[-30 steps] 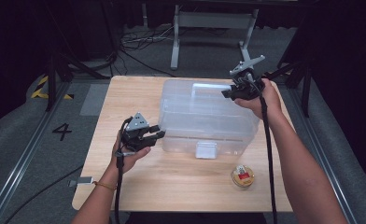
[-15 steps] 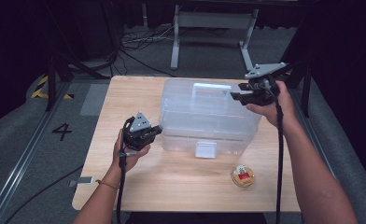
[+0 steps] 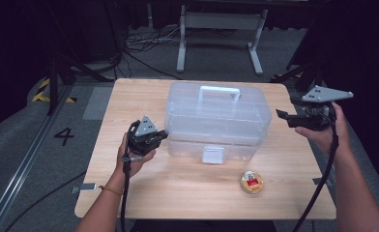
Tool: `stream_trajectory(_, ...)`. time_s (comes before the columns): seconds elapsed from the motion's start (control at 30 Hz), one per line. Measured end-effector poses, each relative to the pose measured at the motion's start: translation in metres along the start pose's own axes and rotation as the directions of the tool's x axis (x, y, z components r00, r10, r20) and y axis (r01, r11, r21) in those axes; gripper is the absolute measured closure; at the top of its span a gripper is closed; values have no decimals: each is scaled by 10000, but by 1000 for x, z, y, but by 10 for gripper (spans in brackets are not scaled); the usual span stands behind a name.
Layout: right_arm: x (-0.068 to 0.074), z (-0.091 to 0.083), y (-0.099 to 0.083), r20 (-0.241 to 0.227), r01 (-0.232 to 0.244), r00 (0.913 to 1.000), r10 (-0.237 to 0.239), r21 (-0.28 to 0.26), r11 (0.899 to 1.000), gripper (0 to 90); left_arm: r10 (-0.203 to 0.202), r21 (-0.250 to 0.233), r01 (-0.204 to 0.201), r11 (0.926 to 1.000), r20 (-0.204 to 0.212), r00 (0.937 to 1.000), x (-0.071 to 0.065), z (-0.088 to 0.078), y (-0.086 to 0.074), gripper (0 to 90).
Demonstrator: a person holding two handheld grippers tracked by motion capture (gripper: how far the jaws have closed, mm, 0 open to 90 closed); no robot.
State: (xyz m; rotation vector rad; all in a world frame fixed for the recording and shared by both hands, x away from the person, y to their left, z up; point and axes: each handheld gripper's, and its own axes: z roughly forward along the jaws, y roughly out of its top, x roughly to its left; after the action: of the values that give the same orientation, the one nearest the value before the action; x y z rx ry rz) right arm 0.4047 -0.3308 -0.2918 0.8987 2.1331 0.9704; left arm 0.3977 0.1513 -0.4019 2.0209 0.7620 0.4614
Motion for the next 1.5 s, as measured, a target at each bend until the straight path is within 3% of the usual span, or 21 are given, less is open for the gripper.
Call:
stream_trajectory(0.13, 4, 3, -30, -103, 345, 9994, -343, 175, 9993, 337, 68, 40, -68, 10000, -7, 10000, 0, 1, 1, 888)
stream_trajectory(0.3, 14, 15, -61, -544, 213, 9983, -209, 68, 9998, 335, 225, 157, -224, 9996, -75, 9997, -1, 2, 3, 893)
stream_trajectory(0.43, 22, 27, -72, -824, 96, 9966, -89, 74, 9999, 335, 222, 170, -221, 9996, -66, 9997, -1, 4, 4, 893)
stream_trajectory(0.47, 24, 31, -75, -1041, 178, 9944, -161, 153, 9997, 335, 244, 176, -243, 9996, -79, 9997, -1, 4, 4, 893)
stream_trajectory(0.53, 29, 38, -77, -1019, 297, 9944, -263, 320, 9990, 336, 232, 173, -230, 9996, -75, 9997, -1, 4, 4, 893)
stream_trajectory(0.6, 33, 43, -79, -1038, 335, 9941, -301, 311, 9990, 338, 248, 177, -246, 9995, -84, 9997, 0, 4, 5, 894)
stream_trajectory(0.7, 35, 47, -78, -1115, 110, 9937, -125, -134, 9998, 346, 269, 196, -267, 9995, -82, 9996, -1, 4, 5, 894)
stream_trajectory(0.8, 39, 47, -77, -692, 331, 9970, -355, -348, 9988, 376, 340, 180, -337, 9993, -167, 9993, -1, 4, 5, 894)
stream_trajectory(1.03, 39, 42, -77, -564, 165, 9981, -234, -1202, 9926, 430, 458, 205, -452, 9988, -264, 9986, -2, 2, 4, 816)
stream_trajectory(1.07, 38, 40, -75, -613, 4, 9981, -105, -1639, 9865, 515, 675, 264, -667, 9974, -285, 9973, -4, 0, 4, 798)
stream_trajectory(1.1, 38, 40, -75, -613, 4, 9981, -105, -1639, 9865, 515, 675, 264, -667, 9974, -285, 9973, -4, 0, 4, 797)
stream_trajectory(1.13, 38, 37, -70, -572, 55, 9982, -177, -2083, 9781, 527, 816, 284, -810, 9963, -198, 9965, -5, -1, 4, 786)
stream_trajectory(1.17, 38, 37, -70, -572, 55, 9982, -177, -2083, 9781, 527, 816, 284, -810, 9963, -198, 9965, -5, -1, 4, 767)
stream_trajectory(1.23, 38, 35, -65, -404, 287, 9984, -386, -2214, 9748, 553, 889, 114, -893, 9959, 307, 9956, -5, -3, 3, 742)
stream_trajectory(1.33, 37, 34, -58, -48, 414, 9990, -442, -2594, 9649, 590, 1202, 173, -1215, 9924, 642, 9907, -9, -2, 3, 700)
stream_trajectory(1.5, 35, 34, -53, 222, 203, 9997, -137, -3298, 9438, 648, 1224, 188, -1239, 9921, 660, 9903, -12, -1, 3, 662)
